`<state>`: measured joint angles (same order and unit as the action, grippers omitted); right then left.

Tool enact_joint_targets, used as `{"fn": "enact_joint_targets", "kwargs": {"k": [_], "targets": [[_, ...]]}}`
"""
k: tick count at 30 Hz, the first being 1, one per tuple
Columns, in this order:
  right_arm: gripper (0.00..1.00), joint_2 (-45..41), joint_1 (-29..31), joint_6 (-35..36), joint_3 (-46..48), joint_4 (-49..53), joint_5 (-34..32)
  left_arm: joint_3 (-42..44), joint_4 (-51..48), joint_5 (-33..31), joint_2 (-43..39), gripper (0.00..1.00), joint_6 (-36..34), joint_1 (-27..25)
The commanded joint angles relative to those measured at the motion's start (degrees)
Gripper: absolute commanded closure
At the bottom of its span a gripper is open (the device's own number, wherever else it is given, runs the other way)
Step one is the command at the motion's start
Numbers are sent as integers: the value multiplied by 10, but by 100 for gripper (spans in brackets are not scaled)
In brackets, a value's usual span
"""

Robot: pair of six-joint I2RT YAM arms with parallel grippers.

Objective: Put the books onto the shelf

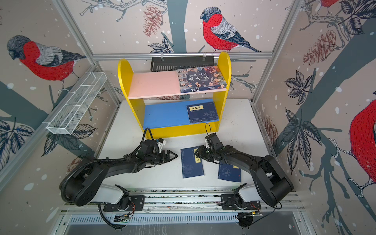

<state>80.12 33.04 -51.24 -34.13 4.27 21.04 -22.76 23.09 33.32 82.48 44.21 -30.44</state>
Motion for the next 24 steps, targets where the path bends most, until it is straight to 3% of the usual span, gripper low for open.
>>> {"fn": "enact_joint_targets", "kwargs": {"k": [1,8,24], "targets": [[45,-1,13,-8,9,13,1,0,24,11,10,16,8,-7],[45,-9,41,-15,30,24,-4,-23,28,38,49,22,4,-19],[54,-44,66,-86,106,-158,62,-16,66,64,72,25,-3,-50]]}}
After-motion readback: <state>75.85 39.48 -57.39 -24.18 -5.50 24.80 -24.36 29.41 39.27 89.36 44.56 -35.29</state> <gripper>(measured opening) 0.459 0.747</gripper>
